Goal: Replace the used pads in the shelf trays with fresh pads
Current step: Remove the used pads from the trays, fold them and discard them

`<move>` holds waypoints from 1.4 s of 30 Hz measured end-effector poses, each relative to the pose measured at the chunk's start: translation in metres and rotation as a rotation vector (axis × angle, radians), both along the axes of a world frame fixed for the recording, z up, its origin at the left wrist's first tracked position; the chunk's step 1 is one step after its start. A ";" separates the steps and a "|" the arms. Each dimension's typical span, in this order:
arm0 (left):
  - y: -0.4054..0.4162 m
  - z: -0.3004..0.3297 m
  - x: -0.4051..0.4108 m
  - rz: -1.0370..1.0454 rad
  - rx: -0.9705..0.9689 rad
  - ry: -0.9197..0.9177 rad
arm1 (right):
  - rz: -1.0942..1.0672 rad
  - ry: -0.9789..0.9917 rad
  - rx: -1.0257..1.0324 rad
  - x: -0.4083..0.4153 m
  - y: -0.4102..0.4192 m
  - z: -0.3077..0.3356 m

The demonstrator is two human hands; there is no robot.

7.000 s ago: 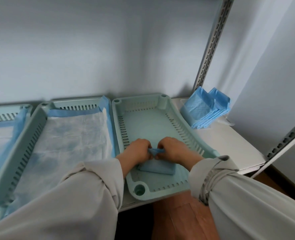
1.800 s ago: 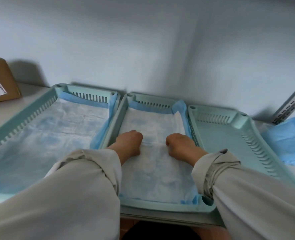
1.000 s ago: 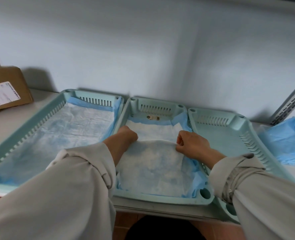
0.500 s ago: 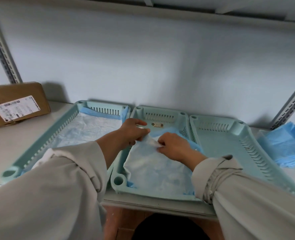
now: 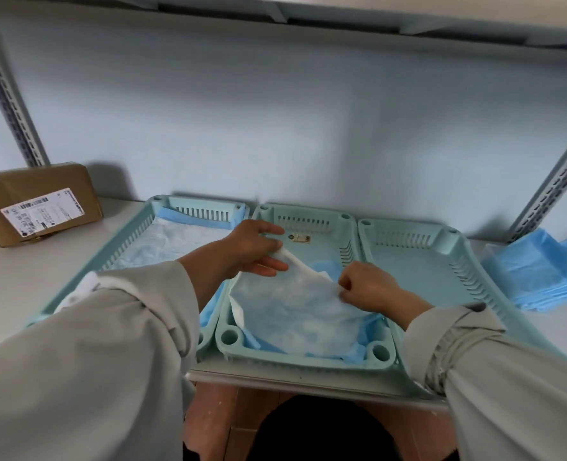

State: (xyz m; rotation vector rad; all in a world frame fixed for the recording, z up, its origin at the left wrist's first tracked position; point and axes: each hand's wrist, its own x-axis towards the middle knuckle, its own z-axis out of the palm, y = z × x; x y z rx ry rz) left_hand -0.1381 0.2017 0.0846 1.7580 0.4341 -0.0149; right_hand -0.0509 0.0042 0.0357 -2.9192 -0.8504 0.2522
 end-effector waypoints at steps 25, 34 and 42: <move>0.015 -0.008 0.066 0.488 -0.090 -0.265 | 0.003 -0.492 0.191 0.044 -0.038 0.041; -0.007 -0.070 0.013 -0.240 1.217 0.495 | 0.141 -0.094 -0.218 0.000 -0.040 -0.031; -0.037 -0.093 0.014 -0.586 0.932 0.336 | 0.184 0.017 -0.378 -0.017 -0.031 -0.033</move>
